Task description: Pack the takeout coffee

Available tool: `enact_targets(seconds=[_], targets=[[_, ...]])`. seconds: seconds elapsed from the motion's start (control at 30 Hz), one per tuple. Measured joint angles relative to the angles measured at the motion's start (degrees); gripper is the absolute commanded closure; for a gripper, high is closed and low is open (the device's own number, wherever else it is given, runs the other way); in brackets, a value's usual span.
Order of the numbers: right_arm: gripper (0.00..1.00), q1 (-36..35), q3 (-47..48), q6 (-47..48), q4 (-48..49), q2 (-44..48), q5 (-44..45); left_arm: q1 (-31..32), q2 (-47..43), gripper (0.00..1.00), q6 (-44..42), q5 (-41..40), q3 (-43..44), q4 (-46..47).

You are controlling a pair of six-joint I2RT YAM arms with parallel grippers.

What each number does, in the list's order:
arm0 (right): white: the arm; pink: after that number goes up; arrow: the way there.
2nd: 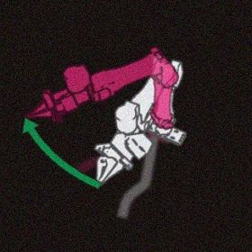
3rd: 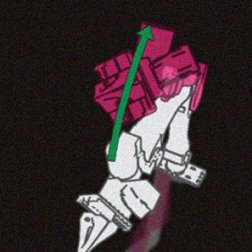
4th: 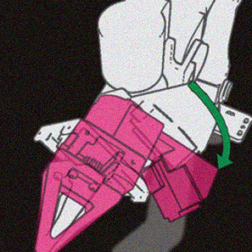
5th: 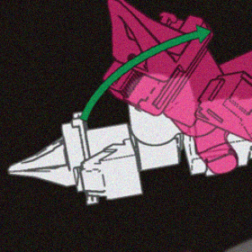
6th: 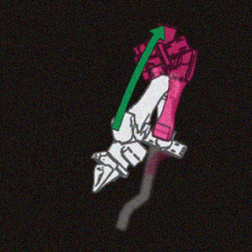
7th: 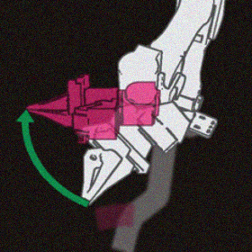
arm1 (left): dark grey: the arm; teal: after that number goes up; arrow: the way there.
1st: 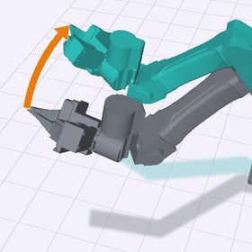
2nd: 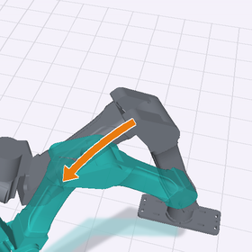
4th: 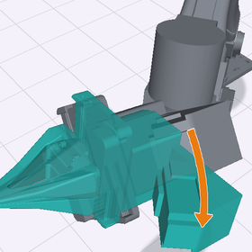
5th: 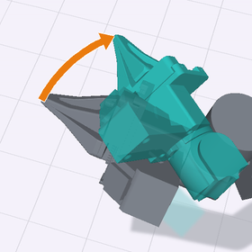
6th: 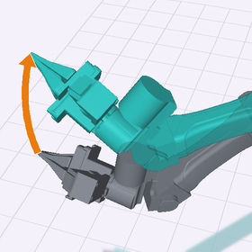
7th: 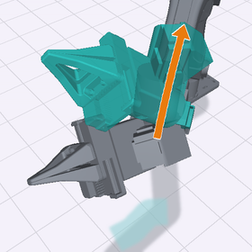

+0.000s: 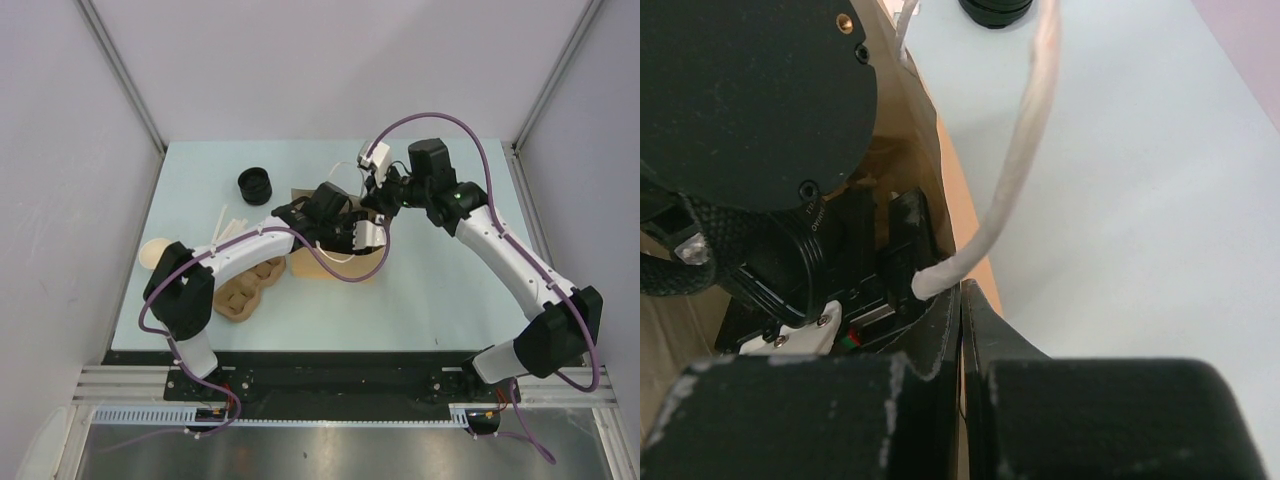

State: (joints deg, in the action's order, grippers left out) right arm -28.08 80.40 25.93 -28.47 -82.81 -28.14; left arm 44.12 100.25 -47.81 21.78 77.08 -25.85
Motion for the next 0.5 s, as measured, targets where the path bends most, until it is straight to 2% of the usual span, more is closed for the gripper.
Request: enact_targets(seconds=[0.03,0.27,0.3,0.5], targets=[[1.0,0.1,0.1,0.0,0.0,0.0,-0.1,0.0,0.0,0.25,0.3,-0.2,0.1,-0.1],[1.0,0.4,0.7,0.0,0.0,-0.7,-0.6,0.0,-0.2,0.13,1.4,-0.8,0.4,-0.8],[1.0,0.4,0.8,0.0,-0.1,-0.7,-0.7,0.0,-0.3,0.02,1.4,-1.0,0.4,-0.9],[1.0,0.5,1.1,0.1,0.4,-0.9,-0.8,0.0,-0.8,0.01,3.3,-2.2,0.6,-2.4]])
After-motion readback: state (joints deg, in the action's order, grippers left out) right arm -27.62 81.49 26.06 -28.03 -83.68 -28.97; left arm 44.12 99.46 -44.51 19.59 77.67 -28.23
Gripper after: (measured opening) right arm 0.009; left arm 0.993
